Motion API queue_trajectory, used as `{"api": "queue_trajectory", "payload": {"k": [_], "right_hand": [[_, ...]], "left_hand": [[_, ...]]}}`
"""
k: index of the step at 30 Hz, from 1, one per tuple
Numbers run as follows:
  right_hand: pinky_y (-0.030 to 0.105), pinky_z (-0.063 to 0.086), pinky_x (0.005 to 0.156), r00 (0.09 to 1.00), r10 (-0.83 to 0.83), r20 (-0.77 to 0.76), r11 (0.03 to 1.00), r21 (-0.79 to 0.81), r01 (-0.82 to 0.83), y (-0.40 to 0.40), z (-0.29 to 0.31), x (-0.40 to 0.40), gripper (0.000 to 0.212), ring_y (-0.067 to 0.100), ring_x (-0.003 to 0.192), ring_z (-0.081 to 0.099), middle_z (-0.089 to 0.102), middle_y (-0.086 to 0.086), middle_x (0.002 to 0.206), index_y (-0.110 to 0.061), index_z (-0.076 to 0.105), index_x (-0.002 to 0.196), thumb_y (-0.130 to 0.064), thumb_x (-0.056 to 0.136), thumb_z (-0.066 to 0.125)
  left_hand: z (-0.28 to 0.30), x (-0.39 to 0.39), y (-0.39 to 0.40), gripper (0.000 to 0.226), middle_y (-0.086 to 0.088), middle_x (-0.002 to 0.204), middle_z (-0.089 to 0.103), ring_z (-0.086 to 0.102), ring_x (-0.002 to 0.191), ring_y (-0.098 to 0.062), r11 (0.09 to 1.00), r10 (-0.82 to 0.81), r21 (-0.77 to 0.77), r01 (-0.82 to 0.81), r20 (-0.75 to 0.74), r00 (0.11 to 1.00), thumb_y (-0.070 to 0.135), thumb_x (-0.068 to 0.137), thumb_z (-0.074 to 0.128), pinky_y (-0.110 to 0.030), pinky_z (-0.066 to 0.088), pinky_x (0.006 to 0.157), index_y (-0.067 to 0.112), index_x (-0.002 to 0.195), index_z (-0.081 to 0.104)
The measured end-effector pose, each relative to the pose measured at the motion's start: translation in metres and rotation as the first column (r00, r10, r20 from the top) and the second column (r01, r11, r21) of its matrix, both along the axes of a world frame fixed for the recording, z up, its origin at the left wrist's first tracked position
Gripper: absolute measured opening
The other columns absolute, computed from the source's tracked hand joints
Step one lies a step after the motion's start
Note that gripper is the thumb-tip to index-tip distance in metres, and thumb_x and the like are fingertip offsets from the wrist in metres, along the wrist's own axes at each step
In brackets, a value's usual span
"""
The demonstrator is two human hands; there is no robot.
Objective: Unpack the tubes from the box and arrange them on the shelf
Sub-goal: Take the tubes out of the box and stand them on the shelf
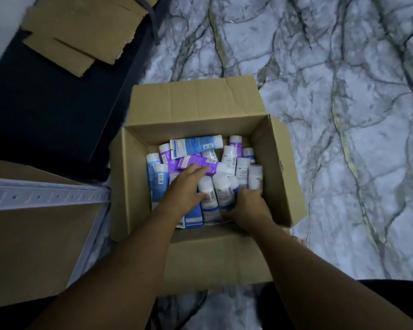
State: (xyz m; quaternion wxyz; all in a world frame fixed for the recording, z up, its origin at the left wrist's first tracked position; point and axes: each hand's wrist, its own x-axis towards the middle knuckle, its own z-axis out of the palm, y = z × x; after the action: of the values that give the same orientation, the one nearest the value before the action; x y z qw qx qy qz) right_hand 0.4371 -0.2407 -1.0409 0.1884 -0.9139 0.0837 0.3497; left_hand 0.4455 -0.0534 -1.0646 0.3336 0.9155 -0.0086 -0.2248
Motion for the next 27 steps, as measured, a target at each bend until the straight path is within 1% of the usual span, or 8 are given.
{"api": "queue_trajectory", "payload": {"k": [3, 7, 9, 12, 15, 20, 23, 27], "right_hand": [[0.038, 0.056, 0.084, 0.995, 0.099, 0.004, 0.994, -0.055, -0.098, 0.005, -0.005, 0.013, 0.054, 0.027, 0.102, 0.065, 0.065, 0.009, 0.110, -0.014, 0.062, 0.109, -0.041, 0.068, 0.084], [0.036, 0.056, 0.081, 0.985, 0.153, 0.079, 0.986, -0.078, -0.147, 0.002, -0.010, 0.012, 0.058, 0.025, 0.099, 0.064, 0.064, 0.006, 0.107, -0.015, 0.063, 0.108, -0.046, 0.064, 0.084], [0.034, 0.054, 0.079, 0.987, 0.122, 0.103, 0.992, -0.011, -0.122, 0.001, -0.013, 0.009, 0.054, 0.024, 0.097, 0.062, 0.063, 0.006, 0.103, -0.014, 0.062, 0.106, -0.042, 0.064, 0.084], [0.029, 0.051, 0.073, 0.994, 0.067, 0.083, 0.988, 0.130, -0.077, 0.000, -0.012, 0.011, 0.043, 0.017, 0.088, 0.060, 0.065, 0.003, 0.094, -0.014, 0.065, 0.097, -0.031, 0.064, 0.087], [0.029, 0.050, 0.071, 0.990, 0.093, 0.103, 0.979, 0.173, -0.110, -0.008, -0.007, 0.013, 0.038, 0.018, 0.084, 0.061, 0.068, 0.004, 0.093, -0.015, 0.065, 0.091, -0.029, 0.063, 0.088], [0.022, 0.049, 0.068, 0.962, 0.001, 0.272, 0.969, 0.238, -0.068, -0.023, 0.033, 0.021, 0.043, 0.014, 0.081, 0.065, 0.071, 0.003, 0.095, -0.021, 0.070, 0.098, -0.029, 0.059, 0.085], [0.028, 0.054, 0.064, 0.929, -0.087, 0.360, 0.952, 0.305, -0.029, -0.030, 0.074, 0.026, 0.046, 0.013, 0.077, 0.065, 0.069, -0.002, 0.088, -0.021, 0.069, 0.094, -0.030, 0.053, 0.090], [0.035, 0.058, 0.064, 0.841, -0.350, 0.413, 0.852, 0.514, 0.101, -0.036, 0.126, 0.023, 0.039, 0.020, 0.073, 0.070, 0.072, 0.000, 0.076, -0.019, 0.065, 0.078, -0.017, 0.050, 0.092]], "left_hand": [[-0.008, 0.011, 0.011, 0.069, 0.005, 0.123, 0.056, 0.053, 0.115, -0.014, 0.995, -0.101, -0.013, 0.102, 0.034, 0.994, 0.032, 0.068, 0.088, -0.036, 0.047, 0.100, 0.024, 0.131, 0.060], [-0.003, 0.023, 0.010, 0.054, 0.010, 0.103, 0.060, 0.056, 0.094, -0.009, 0.993, -0.104, -0.064, 0.102, -0.034, 0.994, 0.035, 0.059, 0.092, -0.029, 0.051, 0.080, 0.028, 0.103, 0.061], [0.002, 0.027, 0.006, 0.052, 0.010, 0.098, 0.062, 0.057, 0.090, -0.008, 0.990, -0.118, -0.080, 0.112, -0.068, 0.991, 0.032, 0.059, 0.093, -0.025, 0.049, 0.075, 0.026, 0.101, 0.063], [0.009, 0.030, 0.008, 0.046, 0.010, 0.094, 0.064, 0.056, 0.085, -0.008, 0.974, -0.225, 0.012, 0.226, -0.080, 0.971, 0.039, 0.063, 0.090, -0.025, 0.044, 0.070, 0.023, 0.101, 0.068], [0.024, 0.028, 0.014, 0.040, 0.009, 0.091, 0.065, 0.058, 0.084, -0.010, 0.968, -0.237, 0.072, 0.242, -0.071, 0.969, 0.039, 0.064, 0.089, -0.028, 0.045, 0.071, 0.023, 0.096, 0.070], [0.066, 0.013, 0.033, 0.040, 0.004, 0.086, 0.064, 0.059, 0.078, -0.013, 0.997, -0.023, 0.078, 0.023, -0.003, 1.000, 0.034, 0.054, 0.091, -0.029, 0.046, 0.063, 0.022, 0.080, 0.062], [0.093, -0.004, 0.046, 0.045, 0.004, 0.077, 0.067, 0.060, 0.068, -0.012, 0.990, 0.133, 0.049, -0.133, 0.015, 0.991, 0.031, 0.046, 0.094, -0.029, 0.048, 0.059, 0.013, 0.070, 0.060], [0.125, -0.034, 0.053, 0.042, -0.001, 0.070, 0.070, 0.065, 0.065, -0.009, 0.890, 0.427, -0.184, -0.418, 0.012, 0.904, 0.015, 0.050, 0.094, -0.021, 0.047, 0.052, 0.013, 0.059, 0.053]]}}
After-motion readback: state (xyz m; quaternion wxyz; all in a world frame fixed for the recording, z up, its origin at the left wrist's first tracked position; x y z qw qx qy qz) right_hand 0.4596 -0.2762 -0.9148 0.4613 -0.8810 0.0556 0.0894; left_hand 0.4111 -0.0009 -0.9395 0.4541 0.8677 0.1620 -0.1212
